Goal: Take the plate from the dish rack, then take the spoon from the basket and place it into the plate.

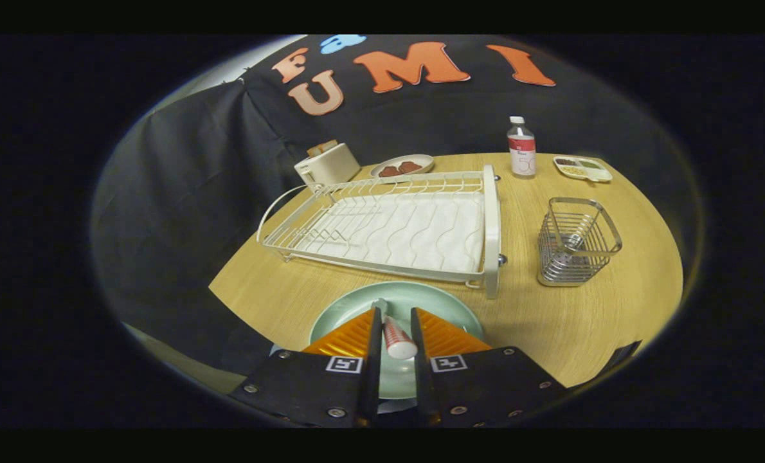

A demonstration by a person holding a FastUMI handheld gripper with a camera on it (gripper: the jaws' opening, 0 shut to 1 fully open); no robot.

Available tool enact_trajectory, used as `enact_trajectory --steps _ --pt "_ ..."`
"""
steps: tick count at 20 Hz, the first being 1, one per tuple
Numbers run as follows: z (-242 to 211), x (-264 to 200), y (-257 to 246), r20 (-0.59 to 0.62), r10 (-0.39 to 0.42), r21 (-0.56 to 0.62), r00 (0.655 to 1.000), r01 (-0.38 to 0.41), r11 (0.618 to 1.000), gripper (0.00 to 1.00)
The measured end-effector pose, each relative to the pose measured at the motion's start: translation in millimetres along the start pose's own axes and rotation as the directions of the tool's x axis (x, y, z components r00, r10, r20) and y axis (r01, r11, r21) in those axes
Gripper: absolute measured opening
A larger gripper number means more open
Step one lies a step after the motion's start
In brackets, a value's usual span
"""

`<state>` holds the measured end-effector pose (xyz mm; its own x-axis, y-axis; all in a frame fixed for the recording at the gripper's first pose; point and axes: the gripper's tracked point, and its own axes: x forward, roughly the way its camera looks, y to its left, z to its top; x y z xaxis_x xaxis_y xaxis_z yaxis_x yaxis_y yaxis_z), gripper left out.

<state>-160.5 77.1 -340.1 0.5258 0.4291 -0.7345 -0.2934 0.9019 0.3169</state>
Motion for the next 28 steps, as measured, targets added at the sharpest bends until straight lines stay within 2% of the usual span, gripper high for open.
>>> enact_trajectory --steps 4,5,7,9,13,19,24,28 --pt "-1 0 -18 0.001 -0.058 -0.012 0.998 0.058 0.998 0.41" --pt "1 0 -21 0.01 -0.068 -0.016 0.998 0.068 0.998 0.51" --pt "8 -3 -30 0.033 -0.093 -0.019 0.995 0.094 0.995 0.64" --pt "24 -12 -39 0.083 -0.131 -0.023 0.988 0.134 0.991 0.72" --pt "74 -39 -47 0.22 -0.18 -0.084 0.959 0.202 0.976 0.82" --pt "164 -98 -45 0.442 -0.203 -0.084 0.874 0.266 0.96 0.84" --pt "229 -154 -47 0.605 -0.233 -0.064 0.761 0.339 0.939 0.85" --pt "269 -196 -45 0.703 -0.246 -0.037 0.667 0.38 0.924 0.94"
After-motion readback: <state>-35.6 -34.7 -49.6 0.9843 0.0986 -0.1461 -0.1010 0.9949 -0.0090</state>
